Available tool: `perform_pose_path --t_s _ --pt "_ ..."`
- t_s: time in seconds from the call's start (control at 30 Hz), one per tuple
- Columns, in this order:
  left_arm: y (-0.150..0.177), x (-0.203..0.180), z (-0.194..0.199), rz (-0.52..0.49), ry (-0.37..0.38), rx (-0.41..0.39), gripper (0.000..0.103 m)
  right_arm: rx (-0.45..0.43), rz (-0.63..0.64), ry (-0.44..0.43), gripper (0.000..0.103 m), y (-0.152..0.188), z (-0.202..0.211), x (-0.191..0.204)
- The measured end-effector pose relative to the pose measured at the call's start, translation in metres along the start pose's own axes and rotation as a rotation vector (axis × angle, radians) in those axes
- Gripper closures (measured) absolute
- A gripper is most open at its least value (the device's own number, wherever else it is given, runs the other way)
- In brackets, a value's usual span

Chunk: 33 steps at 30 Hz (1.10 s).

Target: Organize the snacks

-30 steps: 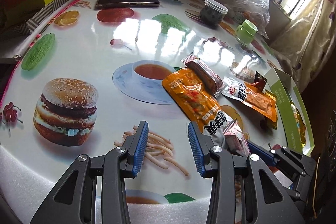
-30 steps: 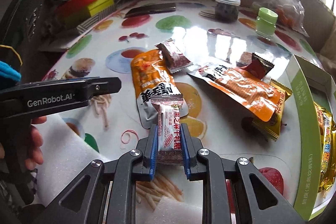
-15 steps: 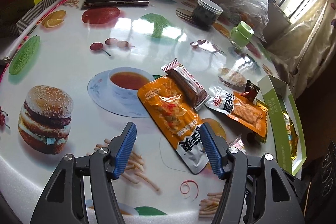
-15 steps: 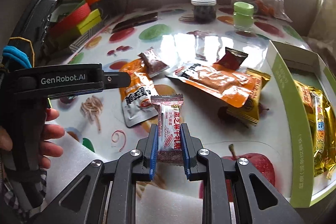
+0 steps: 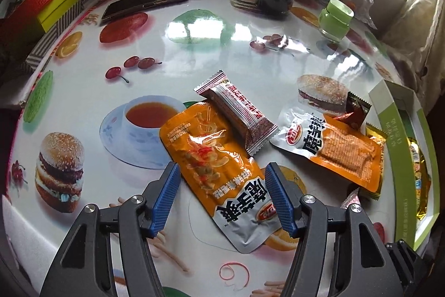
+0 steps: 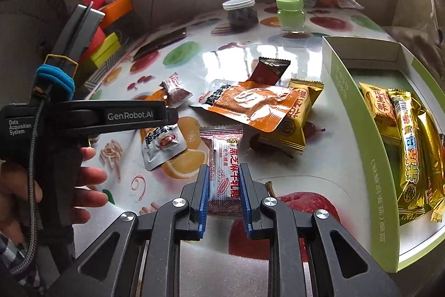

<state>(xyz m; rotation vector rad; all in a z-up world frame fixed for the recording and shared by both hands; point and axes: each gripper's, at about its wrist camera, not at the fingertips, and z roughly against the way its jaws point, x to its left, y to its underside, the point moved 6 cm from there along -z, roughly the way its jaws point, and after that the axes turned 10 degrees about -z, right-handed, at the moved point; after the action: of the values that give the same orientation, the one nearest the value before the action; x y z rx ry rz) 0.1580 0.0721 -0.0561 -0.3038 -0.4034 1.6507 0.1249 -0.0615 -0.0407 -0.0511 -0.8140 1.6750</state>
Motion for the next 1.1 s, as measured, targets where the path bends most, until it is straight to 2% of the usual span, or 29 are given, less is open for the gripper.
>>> perform_pose_path --t_s 0.2,0.43,0.73,0.9,0.97,1.1 --pt "0.005 0.009 0.001 -0.062 -0.037 -0.009 0.035 -0.001 -0.011 -0.016 0.084 0.000 0.000 -0.001" --pt "0.012 0.036 0.005 -0.011 -0.041 0.024 0.035 0.008 -0.005 -0.027 0.084 0.001 -0.003 0.003" --pt "0.015 0.043 0.007 0.009 -0.054 -0.027 0.035 0.008 -0.009 -0.016 0.084 0.001 -0.002 0.001" --pt "0.017 0.041 0.009 0.005 -0.050 -0.054 0.038 0.012 -0.011 -0.013 0.084 0.001 -0.003 0.001" --pt "0.016 0.036 0.010 -0.024 -0.047 -0.067 0.047 0.011 -0.011 -0.012 0.084 0.001 -0.003 0.000" --pt "0.015 0.029 0.011 -0.050 -0.035 -0.080 0.051 0.010 -0.013 -0.010 0.084 0.002 -0.002 0.000"
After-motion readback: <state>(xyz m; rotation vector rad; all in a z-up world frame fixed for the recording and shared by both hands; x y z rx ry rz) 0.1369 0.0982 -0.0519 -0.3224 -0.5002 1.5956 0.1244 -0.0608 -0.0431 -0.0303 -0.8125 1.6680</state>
